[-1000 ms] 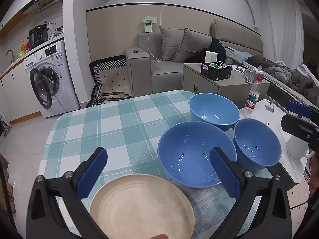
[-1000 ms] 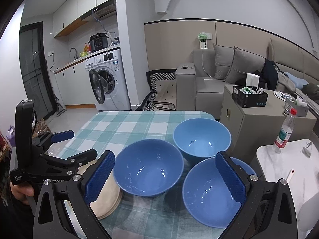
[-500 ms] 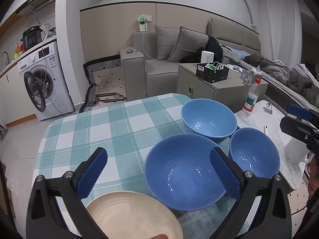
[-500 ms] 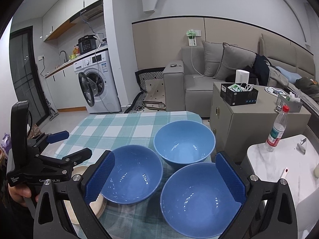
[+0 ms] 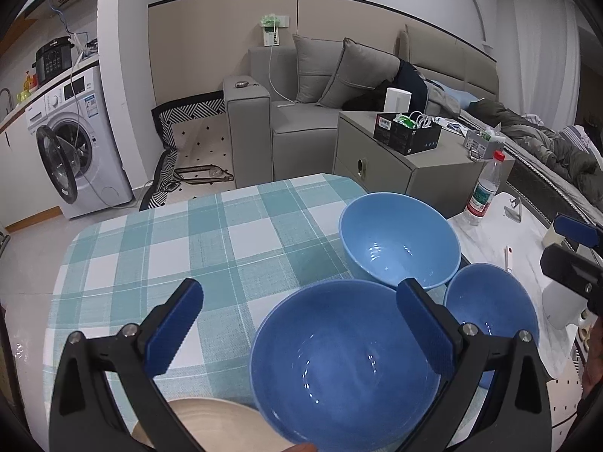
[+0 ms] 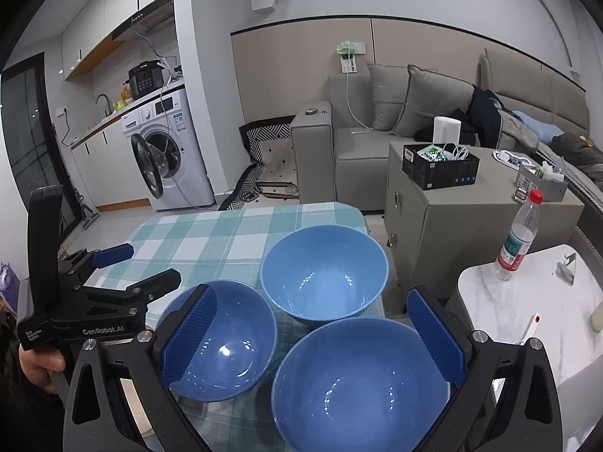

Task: Organize plates and bowls
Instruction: 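Pull both open grippers back from the plates and move toward the blue bowls, then close both grippers on opposite rims of one blue bowl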

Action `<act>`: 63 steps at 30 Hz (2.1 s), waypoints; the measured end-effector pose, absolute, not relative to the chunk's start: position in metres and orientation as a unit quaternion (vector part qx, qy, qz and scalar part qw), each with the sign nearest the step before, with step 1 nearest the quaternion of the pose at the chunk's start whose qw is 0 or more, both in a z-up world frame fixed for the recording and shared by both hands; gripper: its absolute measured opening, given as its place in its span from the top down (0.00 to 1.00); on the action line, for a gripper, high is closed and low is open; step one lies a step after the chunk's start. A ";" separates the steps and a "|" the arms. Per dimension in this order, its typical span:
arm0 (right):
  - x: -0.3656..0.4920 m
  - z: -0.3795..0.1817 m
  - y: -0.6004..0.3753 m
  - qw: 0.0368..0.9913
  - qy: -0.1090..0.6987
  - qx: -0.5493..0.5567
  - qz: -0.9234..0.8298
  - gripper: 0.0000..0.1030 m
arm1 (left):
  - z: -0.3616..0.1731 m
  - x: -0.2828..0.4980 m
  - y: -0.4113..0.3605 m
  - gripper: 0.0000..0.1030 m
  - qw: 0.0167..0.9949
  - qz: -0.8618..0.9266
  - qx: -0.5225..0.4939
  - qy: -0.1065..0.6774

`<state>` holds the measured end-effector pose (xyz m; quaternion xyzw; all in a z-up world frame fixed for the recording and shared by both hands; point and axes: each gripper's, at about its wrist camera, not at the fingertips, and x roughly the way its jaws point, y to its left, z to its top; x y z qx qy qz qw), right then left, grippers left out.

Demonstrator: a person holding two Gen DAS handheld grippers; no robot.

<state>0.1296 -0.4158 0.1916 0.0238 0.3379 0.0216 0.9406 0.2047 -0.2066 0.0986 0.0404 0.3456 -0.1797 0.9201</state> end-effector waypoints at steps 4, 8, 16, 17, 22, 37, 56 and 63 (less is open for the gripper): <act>0.138 0.187 -0.421 0.936 0.352 0.012 0.016 0.01 | 0.096 0.217 -0.212 0.00 0.918 -0.175 0.032 0.355; 0.148 0.182 -0.430 0.931 0.365 -0.001 -0.002 0.01 | 0.093 0.222 -0.215 0.00 0.916 -0.170 0.026 0.362; 0.172 0.158 -0.443 0.916 0.401 0.012 -0.002 0.01 | 0.081 0.235 -0.225 0.00 0.910 -0.168 0.041 0.377; 0.176 0.155 -0.445 0.914 0.406 0.015 -0.003 0.01 | 0.081 0.237 -0.226 0.00 0.910 -0.166 0.042 0.378; 0.190 0.141 -0.450 0.906 0.424 0.015 -0.003 0.01 | 0.077 0.249 -0.232 0.00 0.907 -0.167 0.039 0.386; 0.226 0.120 -0.475 0.892 0.447 0.059 -0.027 0.01 | 0.065 0.278 -0.247 0.00 0.895 -0.171 0.055 0.407; 0.255 0.096 -0.478 0.879 0.472 0.055 -0.041 0.01 | 0.043 0.309 -0.263 0.00 0.879 -0.173 0.063 0.441; 0.265 0.084 -0.481 0.870 0.487 0.058 -0.046 0.01 | 0.028 0.318 -0.266 0.00 0.869 -0.172 0.064 0.460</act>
